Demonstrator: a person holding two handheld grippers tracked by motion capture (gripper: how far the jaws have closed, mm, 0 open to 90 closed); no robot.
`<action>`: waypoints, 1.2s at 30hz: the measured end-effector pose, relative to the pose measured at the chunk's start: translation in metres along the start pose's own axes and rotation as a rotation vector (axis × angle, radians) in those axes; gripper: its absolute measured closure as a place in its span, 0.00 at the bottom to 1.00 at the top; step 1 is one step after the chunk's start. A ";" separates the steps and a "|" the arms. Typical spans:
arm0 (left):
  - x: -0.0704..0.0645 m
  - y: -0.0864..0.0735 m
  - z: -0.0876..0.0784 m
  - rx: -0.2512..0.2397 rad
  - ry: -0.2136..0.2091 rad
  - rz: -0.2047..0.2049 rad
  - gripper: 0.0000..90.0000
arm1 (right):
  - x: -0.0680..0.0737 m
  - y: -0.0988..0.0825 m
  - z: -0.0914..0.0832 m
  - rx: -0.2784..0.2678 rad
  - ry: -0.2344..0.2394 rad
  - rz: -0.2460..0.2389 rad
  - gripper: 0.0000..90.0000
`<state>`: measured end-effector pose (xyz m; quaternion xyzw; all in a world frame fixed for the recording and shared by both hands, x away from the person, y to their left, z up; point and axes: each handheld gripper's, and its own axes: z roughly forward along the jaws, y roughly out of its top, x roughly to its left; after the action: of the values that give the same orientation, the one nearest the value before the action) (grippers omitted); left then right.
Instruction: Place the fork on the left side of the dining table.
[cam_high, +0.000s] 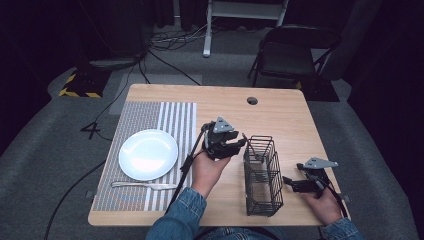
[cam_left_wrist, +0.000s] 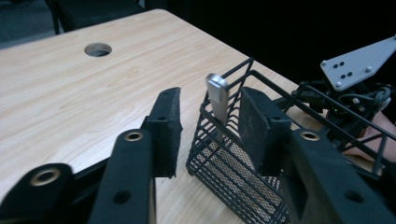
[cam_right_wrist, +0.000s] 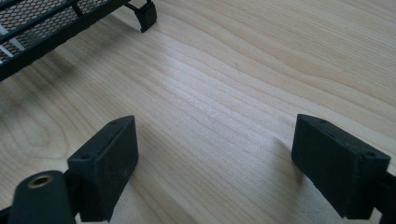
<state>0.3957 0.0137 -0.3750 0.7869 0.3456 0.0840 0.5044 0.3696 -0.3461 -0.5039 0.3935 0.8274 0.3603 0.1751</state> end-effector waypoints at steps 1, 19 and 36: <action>0.002 0.000 0.001 0.002 -0.010 -0.009 0.70 | 0.000 0.000 0.000 0.000 0.001 -0.001 0.17; -0.002 0.011 0.005 0.010 -0.004 -0.002 0.86 | 0.000 0.000 0.000 0.000 0.003 -0.002 0.17; -0.011 0.028 -0.010 -0.011 -0.033 -0.006 0.95 | 0.000 0.000 0.000 0.000 0.004 -0.002 0.17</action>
<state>0.3955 0.0072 -0.3438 0.7844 0.3388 0.0714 0.5147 0.3696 -0.3465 -0.5038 0.3921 0.8281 0.3610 0.1739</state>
